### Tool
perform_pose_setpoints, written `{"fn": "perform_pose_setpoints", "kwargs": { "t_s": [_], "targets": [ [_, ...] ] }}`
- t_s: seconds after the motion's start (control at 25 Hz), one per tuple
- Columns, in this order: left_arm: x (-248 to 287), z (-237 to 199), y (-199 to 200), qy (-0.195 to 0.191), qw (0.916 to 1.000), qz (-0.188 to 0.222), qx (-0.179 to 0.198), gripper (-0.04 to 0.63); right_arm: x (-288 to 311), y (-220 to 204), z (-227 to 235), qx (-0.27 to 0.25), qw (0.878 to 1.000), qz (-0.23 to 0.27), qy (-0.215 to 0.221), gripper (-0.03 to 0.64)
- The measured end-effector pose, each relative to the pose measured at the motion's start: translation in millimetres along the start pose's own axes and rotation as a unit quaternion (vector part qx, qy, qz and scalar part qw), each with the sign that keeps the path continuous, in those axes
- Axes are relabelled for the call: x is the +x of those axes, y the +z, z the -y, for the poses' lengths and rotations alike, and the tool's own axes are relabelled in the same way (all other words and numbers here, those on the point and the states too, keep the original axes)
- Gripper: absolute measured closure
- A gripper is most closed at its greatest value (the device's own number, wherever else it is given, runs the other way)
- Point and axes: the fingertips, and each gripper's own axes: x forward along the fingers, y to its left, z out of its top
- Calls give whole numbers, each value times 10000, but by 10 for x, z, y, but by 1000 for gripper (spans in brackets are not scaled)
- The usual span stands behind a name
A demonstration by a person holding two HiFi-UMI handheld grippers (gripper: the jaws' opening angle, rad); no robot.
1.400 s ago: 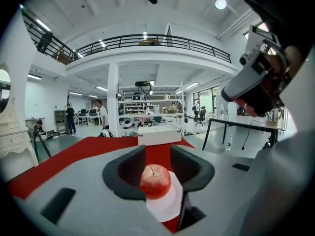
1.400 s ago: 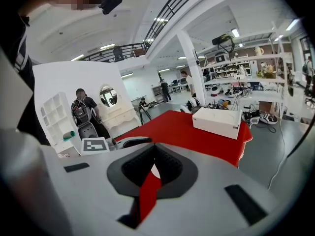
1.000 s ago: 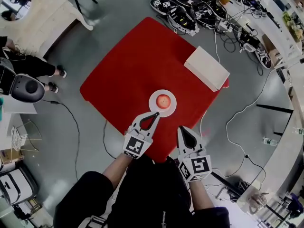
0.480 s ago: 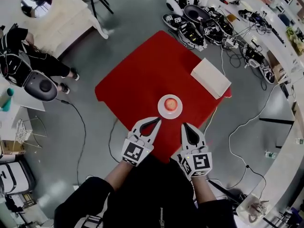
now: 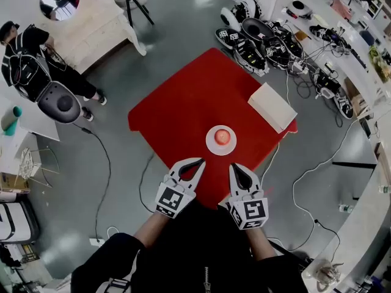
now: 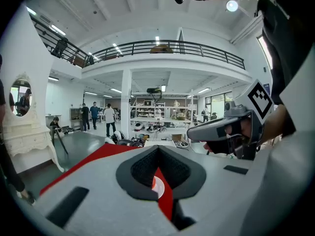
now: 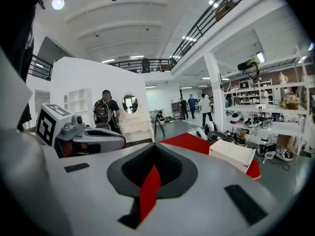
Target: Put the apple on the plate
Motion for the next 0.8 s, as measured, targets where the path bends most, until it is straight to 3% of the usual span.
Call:
{"fn": "perform_pose_setpoints", "kwargs": {
  "t_s": [0.8],
  "targets": [
    [39, -11, 6, 28, 9998, -8, -197, 589, -7, 85, -1, -19, 10000, -19, 24, 607]
  ]
}}
